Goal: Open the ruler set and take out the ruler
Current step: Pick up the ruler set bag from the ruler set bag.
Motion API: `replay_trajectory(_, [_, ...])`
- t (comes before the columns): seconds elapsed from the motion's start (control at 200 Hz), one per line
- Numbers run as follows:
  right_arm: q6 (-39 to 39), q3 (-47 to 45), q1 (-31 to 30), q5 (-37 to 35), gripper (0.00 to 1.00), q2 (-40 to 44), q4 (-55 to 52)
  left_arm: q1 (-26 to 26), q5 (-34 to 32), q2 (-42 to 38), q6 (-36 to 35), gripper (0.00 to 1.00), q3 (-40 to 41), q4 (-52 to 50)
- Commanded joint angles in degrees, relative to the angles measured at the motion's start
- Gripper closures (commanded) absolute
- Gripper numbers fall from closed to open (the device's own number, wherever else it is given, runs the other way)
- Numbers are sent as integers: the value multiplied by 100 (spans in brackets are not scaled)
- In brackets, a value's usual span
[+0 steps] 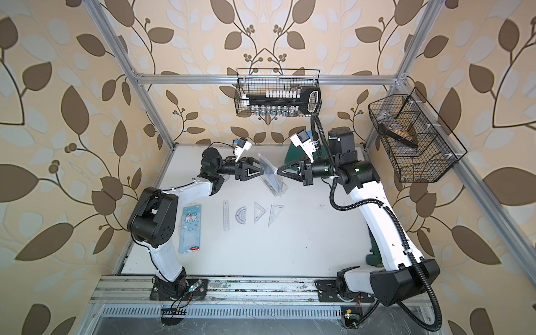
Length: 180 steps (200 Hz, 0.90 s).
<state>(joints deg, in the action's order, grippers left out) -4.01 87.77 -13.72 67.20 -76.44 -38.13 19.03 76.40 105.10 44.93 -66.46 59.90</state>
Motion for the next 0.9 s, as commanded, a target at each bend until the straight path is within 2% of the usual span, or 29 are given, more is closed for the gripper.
replay_trajectory(0.0, [263,168,150,-117,100,154,-247,-57,110,-101,205,31,98,591])
replay_trajectory(0.2, [462,82,433,-241,100,160,-519,-196,86,-256,306,31,358,751])
replay_trajectory(0.47, [755,92,472,-474,100,77,-807,-237,68,-513,283,31,462,726])
replay_trajectory(0.895, [1006,5,510,-935,100,-40,-1030,-259,58,-926,-88,32,402,175])
